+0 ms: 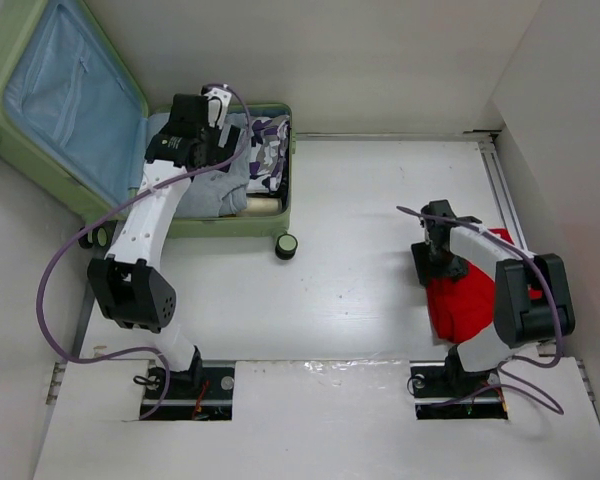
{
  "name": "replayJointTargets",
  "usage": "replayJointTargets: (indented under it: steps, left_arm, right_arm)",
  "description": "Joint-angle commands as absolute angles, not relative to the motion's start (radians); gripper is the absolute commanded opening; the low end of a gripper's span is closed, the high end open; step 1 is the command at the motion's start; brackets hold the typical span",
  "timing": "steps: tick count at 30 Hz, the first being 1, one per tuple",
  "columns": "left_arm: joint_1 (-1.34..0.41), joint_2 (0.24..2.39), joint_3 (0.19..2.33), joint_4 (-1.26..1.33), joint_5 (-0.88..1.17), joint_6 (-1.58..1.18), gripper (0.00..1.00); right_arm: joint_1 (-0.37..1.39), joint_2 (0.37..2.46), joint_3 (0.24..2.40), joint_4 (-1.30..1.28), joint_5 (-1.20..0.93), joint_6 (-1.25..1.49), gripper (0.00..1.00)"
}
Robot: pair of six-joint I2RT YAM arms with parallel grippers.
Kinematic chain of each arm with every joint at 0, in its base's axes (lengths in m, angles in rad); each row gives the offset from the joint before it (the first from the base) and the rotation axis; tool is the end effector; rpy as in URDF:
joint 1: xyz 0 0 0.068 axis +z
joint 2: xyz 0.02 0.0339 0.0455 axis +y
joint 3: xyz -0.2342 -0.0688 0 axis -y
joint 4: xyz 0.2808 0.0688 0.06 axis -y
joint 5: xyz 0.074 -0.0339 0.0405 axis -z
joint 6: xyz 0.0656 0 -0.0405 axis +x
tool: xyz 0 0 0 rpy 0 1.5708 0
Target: Pack the luggage
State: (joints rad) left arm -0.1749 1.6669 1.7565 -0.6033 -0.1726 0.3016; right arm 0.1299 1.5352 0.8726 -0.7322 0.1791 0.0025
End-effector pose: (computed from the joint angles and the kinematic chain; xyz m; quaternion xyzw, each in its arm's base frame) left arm 0.4328 -0.0650 0.3634 0.1608 0.8463 0.1061 0.4967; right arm 0.2933 0.0265 0.0857 -0.0553 0.9906 -0.0831 0.0932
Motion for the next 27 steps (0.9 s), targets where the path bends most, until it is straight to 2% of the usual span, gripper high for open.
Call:
replayJointTargets:
  steps: [1, 2, 4, 5, 6, 10, 15, 16, 19, 21, 22, 23, 24, 27]
  left_arm:
    - [-0.192, 1.624, 1.805, -0.61, -0.144, 0.282, 1.0]
    - [-0.192, 1.624, 1.805, -0.621, -0.134, 0.282, 0.99]
    - [-0.221, 1.624, 1.816, -0.64, -0.079, 0.272, 0.97]
    - [-0.235, 1.634, 1.816, -0.649, -0.068, 0.272, 0.97]
    - [-0.25, 1.634, 1.816, -0.663, -0.067, 0.272, 0.96]
    - [-0.357, 1.669, 1.816, -0.684, -0.058, 0.272, 0.94]
    - [-0.472, 1.706, 1.816, -0.684, 0.093, 0.272, 0.94]
    - [-0.485, 1.719, 1.807, -0.684, 0.118, 0.272, 0.94]
    - [-0.528, 1.75, 1.787, -0.655, 0.211, 0.249, 0.94]
    - [-0.551, 1.781, 1.76, -0.624, 0.28, 0.238, 0.94]
    - [-0.569, 1.79, 1.749, -0.608, 0.3, 0.207, 0.94]
    - [-0.58, 1.802, 1.74, -0.573, 0.317, 0.193, 0.94]
    - [-0.59, 1.816, 1.73, -0.557, 0.336, 0.18, 0.94]
    - [-0.604, 1.879, 1.741, -0.486, 0.391, 0.097, 0.98]
  right_arm:
    - [0.127, 1.578, 0.897, -0.654, 0.186, 0.009, 0.72]
    - [0.127, 1.588, 0.91, -0.644, 0.17, 0.009, 0.54]
    - [0.138, 1.635, 0.94, -0.589, 0.1, -0.035, 0.27]
    - [0.162, 1.658, 0.984, -0.571, 0.075, -0.047, 0.06]
    - [0.178, 1.711, 1.014, -0.557, 0.055, -0.061, 0.0]
    - [0.251, 1.816, 1.19, -0.471, -0.061, -0.029, 0.0]
    - [0.272, 1.911, 1.357, -0.408, -0.188, 0.115, 0.0]
    - [0.272, 1.93, 1.397, -0.408, -0.219, 0.126, 0.24]
    - [0.281, 1.971, 1.422, -0.385, -0.377, 0.155, 0.63]
    - [0.281, 1.918, 1.422, -0.376, -0.397, 0.155, 0.75]
    - [0.281, 1.889, 1.422, -0.376, -0.397, 0.155, 0.86]
    - [0.281, 1.861, 1.437, -0.389, -0.397, 0.138, 0.88]
    - [0.264, 1.811, 1.449, -0.431, -0.387, 0.096, 1.0]
    - [0.18, 1.767, 1.534, -0.574, -0.342, -0.042, 1.0]
